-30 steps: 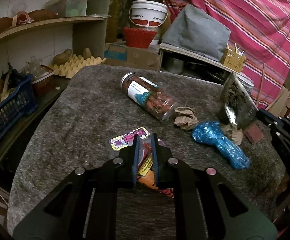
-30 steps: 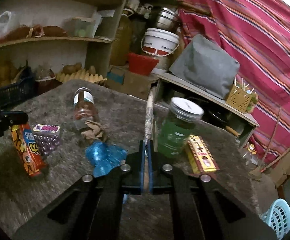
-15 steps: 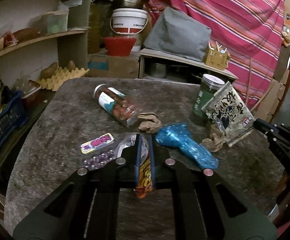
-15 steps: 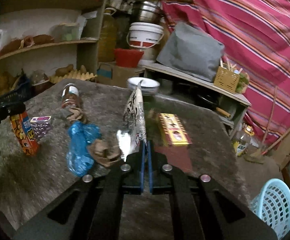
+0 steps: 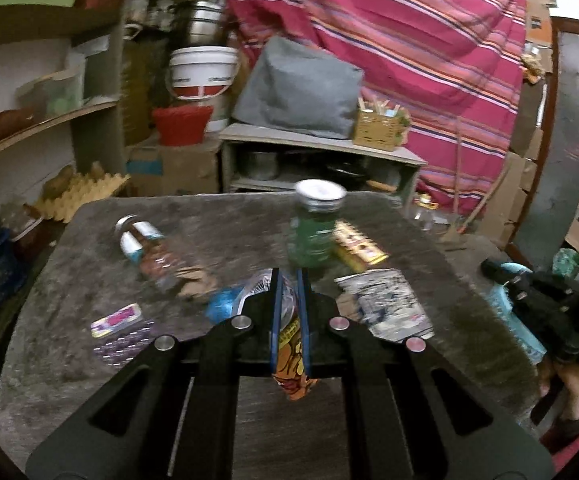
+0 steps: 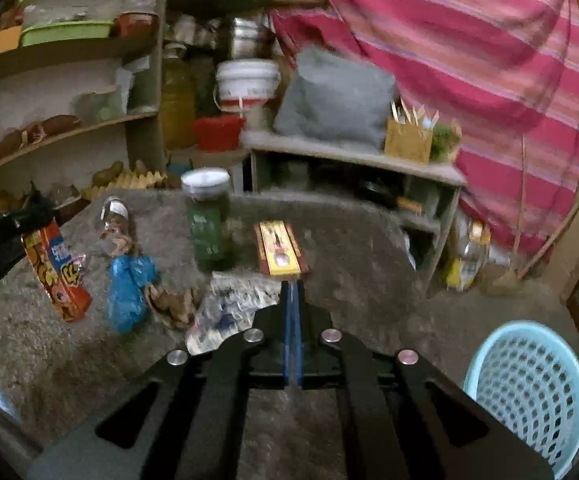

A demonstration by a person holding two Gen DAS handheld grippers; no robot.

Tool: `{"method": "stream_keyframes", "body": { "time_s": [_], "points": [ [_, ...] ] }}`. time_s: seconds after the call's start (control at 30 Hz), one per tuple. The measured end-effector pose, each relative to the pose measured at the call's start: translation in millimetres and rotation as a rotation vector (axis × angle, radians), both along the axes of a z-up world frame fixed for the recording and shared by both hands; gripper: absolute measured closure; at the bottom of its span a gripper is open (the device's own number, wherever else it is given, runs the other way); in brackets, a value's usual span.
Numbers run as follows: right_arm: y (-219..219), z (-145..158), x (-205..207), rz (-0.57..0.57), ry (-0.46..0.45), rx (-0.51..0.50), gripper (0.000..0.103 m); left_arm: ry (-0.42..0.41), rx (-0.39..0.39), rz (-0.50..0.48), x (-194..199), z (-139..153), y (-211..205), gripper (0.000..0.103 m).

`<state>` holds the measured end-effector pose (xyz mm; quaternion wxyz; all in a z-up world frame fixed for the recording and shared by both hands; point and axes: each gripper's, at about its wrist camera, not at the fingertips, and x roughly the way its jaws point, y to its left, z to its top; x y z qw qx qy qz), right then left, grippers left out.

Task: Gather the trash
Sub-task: 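Grasp the silver-and-black foil wrapper with the right tool and lift it, then carry the orange bag and foil wrapper over the blue basket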

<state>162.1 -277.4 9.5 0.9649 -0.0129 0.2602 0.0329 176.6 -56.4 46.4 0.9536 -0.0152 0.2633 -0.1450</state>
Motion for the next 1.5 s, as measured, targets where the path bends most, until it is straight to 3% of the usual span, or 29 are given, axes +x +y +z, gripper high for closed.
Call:
{"method": "stream_keyframes", "body": {
  "time_s": [0.13,0.2,0.27,0.3,0.33,0.47,0.6,0.67,0.7,0.73,0.77,0.83,0.87,0.93,1.17,1.33,1.5],
  "points": [
    [-14,-34,24,-0.021,0.167,0.045,0.1,0.004,0.003,-0.03,-2,-3,-15,0.097],
    [-17,-44,31,-0.023,0.2,0.061,0.098,0.008,0.006,-0.032,-4,-6,-16,0.097],
    [-16,-50,38,-0.028,0.221,0.077,0.065,0.016,0.003,-0.029,-4,-9,-12,0.097],
    [-14,-51,40,-0.037,0.222,0.076,0.027,0.019,0.003,-0.025,-4,-11,-8,0.097],
    [-11,-50,40,-0.053,0.199,0.069,0.023,0.023,0.004,-0.019,-5,-13,-3,0.097],
    [7,-52,49,-0.042,0.204,0.045,0.023,0.042,0.009,0.002,-4,-21,14,0.097],
    [25,-68,68,-0.032,0.279,0.029,0.023,0.057,0.014,0.02,-4,-29,28,0.097],
    [32,-80,77,-0.041,0.335,0.007,0.03,0.065,0.014,0.027,-3,-32,35,0.1],
    [34,-86,81,-0.037,0.364,0.005,0.039,0.068,0.008,0.032,-2,-33,39,0.101],
    [37,-91,83,-0.028,0.383,0.01,0.041,0.07,0.005,0.035,-2,-34,42,0.102],
    [38,-91,82,-0.03,0.377,0.004,0.045,0.071,0.002,0.039,-2,-34,44,0.102],
    [41,-87,80,-0.027,0.36,-0.007,0.065,0.071,-0.003,0.043,0,-35,47,0.103],
    [40,-84,78,-0.03,0.345,-0.007,0.068,0.071,-0.005,0.043,1,-36,48,0.103],
    [34,-79,74,-0.032,0.332,0.018,0.097,0.075,-0.013,0.041,3,-37,49,0.103],
    [15,-56,53,-0.036,0.24,0.063,0.1,0.07,-0.025,0.046,7,-36,49,0.103],
    [-4,-27,35,-0.085,0.115,0.02,0.1,0.054,-0.037,0.036,4,-27,43,0.103],
    [-32,-9,17,-0.141,0.058,0.007,0.1,0.024,-0.036,-0.015,-3,-12,17,0.103]
  ]
}}
